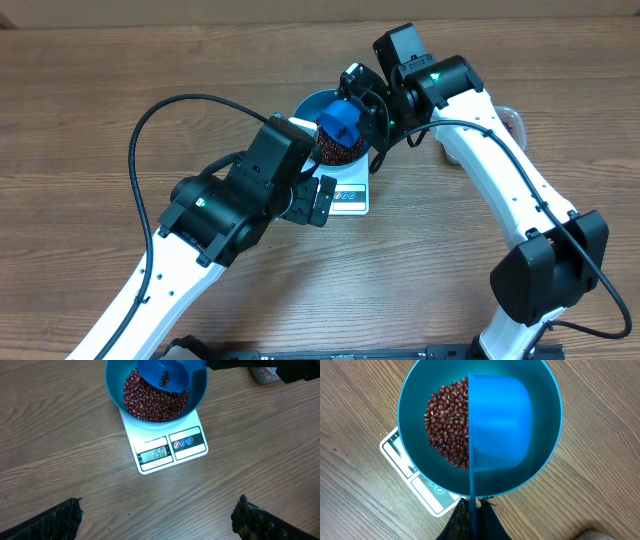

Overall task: Scoop item into bowl and weigh 150g on scale
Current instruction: 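Shake the last beans from the blue scoop into the teal bowl, then lift the blue scoop away right toward the bean tub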

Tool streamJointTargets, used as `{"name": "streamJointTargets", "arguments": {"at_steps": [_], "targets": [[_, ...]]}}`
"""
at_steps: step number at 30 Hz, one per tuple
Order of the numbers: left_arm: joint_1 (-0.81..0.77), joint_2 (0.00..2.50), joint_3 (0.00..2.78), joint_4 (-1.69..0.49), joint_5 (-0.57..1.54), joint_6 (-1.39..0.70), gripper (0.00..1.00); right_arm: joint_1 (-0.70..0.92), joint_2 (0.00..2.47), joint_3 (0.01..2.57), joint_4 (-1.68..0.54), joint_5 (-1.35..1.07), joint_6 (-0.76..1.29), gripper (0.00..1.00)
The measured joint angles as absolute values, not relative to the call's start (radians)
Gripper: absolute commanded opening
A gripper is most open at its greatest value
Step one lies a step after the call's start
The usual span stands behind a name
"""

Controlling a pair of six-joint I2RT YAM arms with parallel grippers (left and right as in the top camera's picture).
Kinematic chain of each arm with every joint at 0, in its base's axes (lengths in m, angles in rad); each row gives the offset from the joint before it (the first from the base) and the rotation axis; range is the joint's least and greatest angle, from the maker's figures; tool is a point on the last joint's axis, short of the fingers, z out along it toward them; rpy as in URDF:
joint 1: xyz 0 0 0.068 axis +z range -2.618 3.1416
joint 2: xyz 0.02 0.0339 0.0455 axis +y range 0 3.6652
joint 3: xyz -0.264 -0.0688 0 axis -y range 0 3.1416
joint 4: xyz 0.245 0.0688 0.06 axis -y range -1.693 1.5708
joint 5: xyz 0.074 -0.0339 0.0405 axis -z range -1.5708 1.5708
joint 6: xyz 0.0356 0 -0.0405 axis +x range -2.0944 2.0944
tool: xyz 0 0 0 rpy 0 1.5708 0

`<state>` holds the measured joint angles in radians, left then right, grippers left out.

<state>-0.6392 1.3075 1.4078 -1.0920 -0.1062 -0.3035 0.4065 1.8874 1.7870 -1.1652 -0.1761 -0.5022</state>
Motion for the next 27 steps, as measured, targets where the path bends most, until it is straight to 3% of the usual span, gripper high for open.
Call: {"name": "streamJointTargets", "arguments": {"at_steps": [10, 14, 27], "targets": [[-0.639, 1.307, 1.408, -1.092, -0.106, -0.303, 0.99, 0.406, 1.887, 1.787, -1.163, -0.192, -0.498, 0.04], [-0.639, 1.308, 1.408, -1.092, -0.106, -0.303, 0.99, 0.376, 1.887, 1.787, -1.153, -0.326, -0.478, 0.04], [-0.639, 1.307, 1.408, -1.092, -0.106, -0.303, 1.00, -0.098, 1.887, 1.787, -1.156, -0.989, -0.420, 0.04]]}}
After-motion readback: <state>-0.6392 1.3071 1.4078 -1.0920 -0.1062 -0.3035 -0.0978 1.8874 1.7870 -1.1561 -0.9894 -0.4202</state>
